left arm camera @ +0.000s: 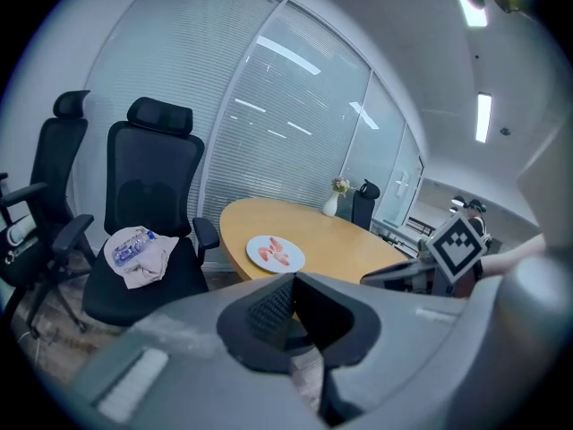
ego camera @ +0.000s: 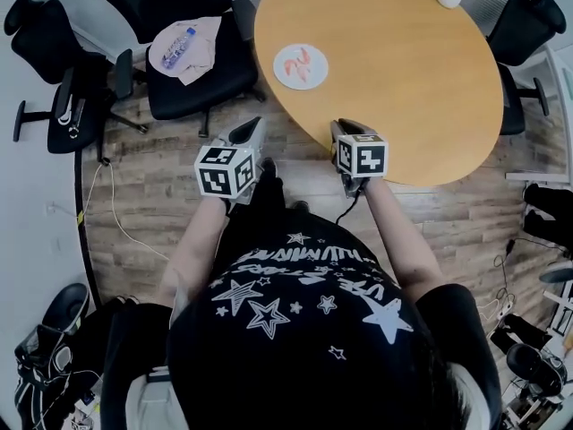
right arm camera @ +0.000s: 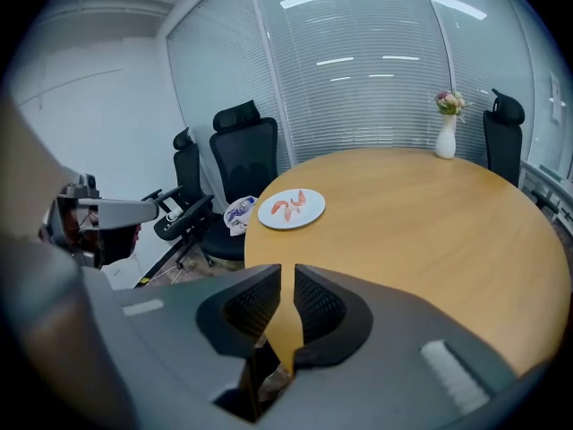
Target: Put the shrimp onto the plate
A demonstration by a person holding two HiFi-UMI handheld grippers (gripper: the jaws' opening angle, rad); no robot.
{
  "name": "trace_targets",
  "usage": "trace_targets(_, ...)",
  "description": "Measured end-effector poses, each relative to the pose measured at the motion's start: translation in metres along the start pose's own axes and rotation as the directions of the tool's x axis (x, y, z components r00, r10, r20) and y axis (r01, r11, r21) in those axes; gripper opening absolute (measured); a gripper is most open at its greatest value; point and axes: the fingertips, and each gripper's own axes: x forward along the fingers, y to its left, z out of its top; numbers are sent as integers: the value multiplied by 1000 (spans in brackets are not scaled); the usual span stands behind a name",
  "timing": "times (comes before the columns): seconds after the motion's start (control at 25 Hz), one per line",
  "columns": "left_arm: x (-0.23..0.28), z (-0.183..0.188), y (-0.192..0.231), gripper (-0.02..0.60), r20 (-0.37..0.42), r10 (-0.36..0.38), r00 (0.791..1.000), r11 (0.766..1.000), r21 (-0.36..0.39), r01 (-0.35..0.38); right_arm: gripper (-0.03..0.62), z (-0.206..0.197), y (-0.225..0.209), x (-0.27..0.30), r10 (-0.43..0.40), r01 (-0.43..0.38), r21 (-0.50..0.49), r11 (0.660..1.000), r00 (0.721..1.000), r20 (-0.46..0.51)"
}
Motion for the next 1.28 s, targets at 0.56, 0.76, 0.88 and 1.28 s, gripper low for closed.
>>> trace_targets(0.56,-39,-19,-12,2,15,61,998,998,-7,-61,3,-17,16,-28,47,-48,1,999,998,38)
trace_targets(0.76,-42,-17,-15,2,9,15,1000,1000,4,-15,2,-16,20,-38,37,-41,55,998,997,73)
trace_targets(0.88,-49,-22,-14,2,-5,-7,1000,1000,12,7,2,-21,31,-43,24,-31,80,996,996,88)
trace_targets(1.28,-98,-51,4,2,-24,-50,998,999,1,50,2,-53,85,-60,-18,10,98,995,997,79)
